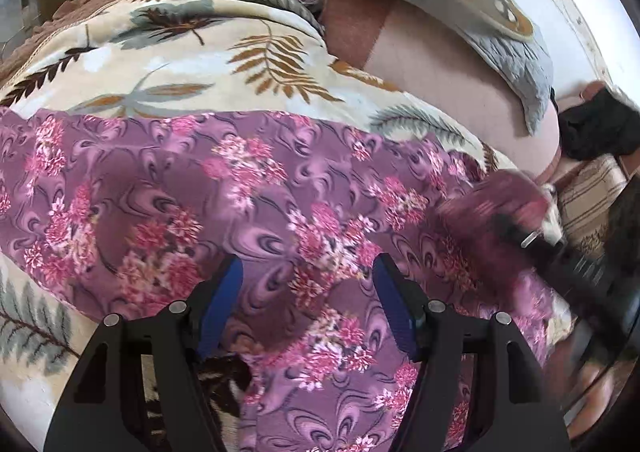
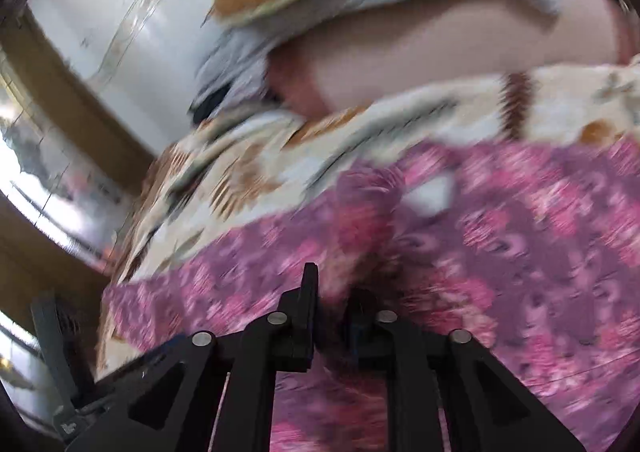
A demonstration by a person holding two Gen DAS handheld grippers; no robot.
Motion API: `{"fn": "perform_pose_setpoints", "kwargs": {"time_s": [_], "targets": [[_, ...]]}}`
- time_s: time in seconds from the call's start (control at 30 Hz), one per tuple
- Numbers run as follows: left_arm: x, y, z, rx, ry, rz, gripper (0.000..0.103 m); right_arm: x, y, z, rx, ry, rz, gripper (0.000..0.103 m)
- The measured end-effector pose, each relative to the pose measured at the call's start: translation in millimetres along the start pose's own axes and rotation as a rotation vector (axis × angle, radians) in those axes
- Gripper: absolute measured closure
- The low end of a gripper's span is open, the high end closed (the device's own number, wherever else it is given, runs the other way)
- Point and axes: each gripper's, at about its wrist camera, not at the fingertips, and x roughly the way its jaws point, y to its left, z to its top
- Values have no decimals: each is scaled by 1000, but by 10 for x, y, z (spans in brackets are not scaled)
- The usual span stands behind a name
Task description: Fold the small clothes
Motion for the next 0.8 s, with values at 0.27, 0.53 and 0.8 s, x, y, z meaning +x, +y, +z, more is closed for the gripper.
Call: {"fn": "perform_pose_setpoints", "kwargs": {"time_s": [0.27, 0.53, 0.8], "targets": [[56, -1, 4, -19, 54, -127, 29, 95, 144, -533, -49, 158, 58, 73], [412, -566, -204, 65, 188, -207, 25, -787, -919, -484, 163, 40, -26, 69], [299, -733, -117, 15, 106, -177, 98, -1497, -2049, -449, 365, -149, -259, 69]]}}
